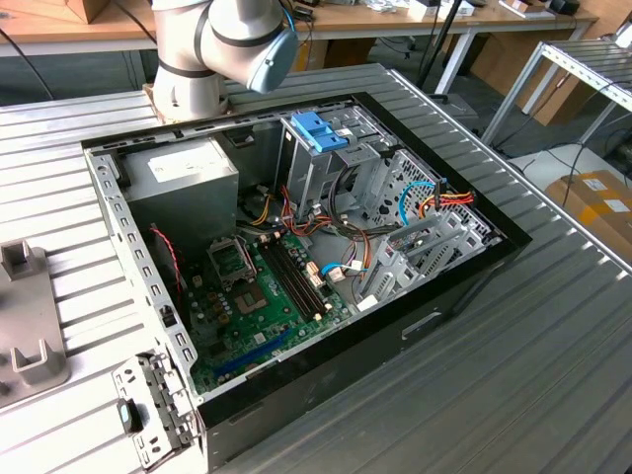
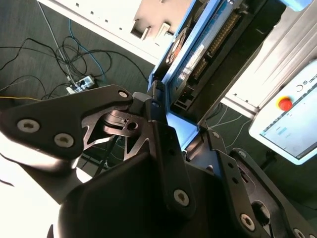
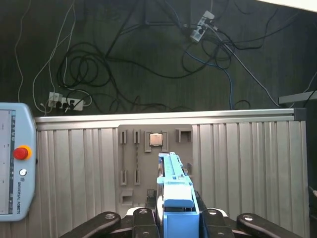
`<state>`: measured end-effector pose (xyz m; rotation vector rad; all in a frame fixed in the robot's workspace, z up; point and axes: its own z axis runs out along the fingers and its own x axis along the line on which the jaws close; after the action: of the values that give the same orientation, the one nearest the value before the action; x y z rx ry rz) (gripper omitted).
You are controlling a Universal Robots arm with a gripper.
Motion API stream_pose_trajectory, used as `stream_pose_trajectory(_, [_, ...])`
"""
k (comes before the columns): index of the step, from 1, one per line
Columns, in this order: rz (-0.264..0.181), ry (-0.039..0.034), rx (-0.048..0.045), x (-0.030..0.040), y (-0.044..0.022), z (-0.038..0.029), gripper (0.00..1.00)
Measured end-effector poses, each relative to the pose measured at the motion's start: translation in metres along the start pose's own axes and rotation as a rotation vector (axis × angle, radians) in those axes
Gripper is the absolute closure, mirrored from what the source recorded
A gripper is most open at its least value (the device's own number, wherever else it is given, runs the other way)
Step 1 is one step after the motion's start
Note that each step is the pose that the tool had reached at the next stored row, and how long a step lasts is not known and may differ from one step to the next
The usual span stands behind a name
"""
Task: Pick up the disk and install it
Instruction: 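Pick up the disk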
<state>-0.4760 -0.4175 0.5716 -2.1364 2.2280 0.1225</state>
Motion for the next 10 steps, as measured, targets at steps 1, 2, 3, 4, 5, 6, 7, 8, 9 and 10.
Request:
stream_pose_trajectory(1, [0.0,0.0005,0.0001,0.001,0.0,0.0008,0.63])
stream_pose_trajectory(2, [0.0,0.0012,-0.0001,0.0026,-0.0001,0.002,0.63])
stream_pose_trajectory(3, [0.0,0.0014,0.0,0.004,-0.0002,0.0033,0.63])
stream_pose_trajectory(4, [0.0,0.0017,0.0,0.0048,-0.0003,0.0041,0.63])
stream_pose_trajectory(5, [0.0,0.0019,0.0001,0.0058,-0.0003,0.0052,0.63])
stream_pose_trajectory(6, [0.0,0.0021,0.0,0.0065,-0.0004,0.0061,0.63])
stream_pose_trajectory(7, [0.0,0.0023,-0.0001,0.0073,-0.0005,0.0071,0.63])
stream_pose_trajectory(8, [0.0,0.0025,-0.0001,0.0078,-0.0005,0.008,0.63])
stream_pose_trajectory(9, [0.0,0.0026,-0.0001,0.0082,-0.0005,0.0088,0.63])
stream_pose_trajectory(10, [0.0,0.0027,0.0,0.0086,-0.0005,0.0096,0.63])
